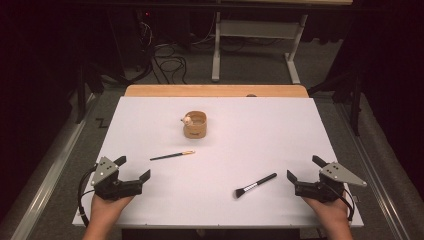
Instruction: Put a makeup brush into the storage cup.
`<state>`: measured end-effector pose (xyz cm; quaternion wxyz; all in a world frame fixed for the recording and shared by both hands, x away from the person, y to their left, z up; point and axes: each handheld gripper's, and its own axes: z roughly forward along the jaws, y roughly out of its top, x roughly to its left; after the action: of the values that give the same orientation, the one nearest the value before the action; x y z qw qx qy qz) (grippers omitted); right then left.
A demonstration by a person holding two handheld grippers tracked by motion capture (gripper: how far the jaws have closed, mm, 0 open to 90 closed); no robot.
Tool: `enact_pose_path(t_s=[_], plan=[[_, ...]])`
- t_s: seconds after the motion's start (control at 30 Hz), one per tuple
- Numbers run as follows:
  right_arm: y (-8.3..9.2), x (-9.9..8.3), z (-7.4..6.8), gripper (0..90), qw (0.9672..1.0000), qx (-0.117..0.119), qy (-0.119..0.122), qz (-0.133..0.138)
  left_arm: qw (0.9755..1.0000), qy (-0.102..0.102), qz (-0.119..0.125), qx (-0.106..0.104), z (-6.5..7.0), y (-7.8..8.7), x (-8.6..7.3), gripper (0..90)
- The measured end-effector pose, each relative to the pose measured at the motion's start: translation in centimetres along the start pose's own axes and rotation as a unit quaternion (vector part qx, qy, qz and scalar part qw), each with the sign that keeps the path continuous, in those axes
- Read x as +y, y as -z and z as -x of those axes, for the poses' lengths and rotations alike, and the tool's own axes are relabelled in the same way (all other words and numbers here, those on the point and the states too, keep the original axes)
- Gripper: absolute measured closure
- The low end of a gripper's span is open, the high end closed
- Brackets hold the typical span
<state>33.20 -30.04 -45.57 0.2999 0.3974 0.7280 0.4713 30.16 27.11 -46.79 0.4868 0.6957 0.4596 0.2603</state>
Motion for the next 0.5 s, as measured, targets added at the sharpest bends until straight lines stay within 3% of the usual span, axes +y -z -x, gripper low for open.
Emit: enact_pose_path(t_s=[0.5], plan=[[-0.18, -0.08, -0.04, 0.2, 1.0, 0.003, 0.003, -0.005, 0.999, -0.011, -0.042, 0.007, -0.01, -0.6, -0.18, 3.1]])
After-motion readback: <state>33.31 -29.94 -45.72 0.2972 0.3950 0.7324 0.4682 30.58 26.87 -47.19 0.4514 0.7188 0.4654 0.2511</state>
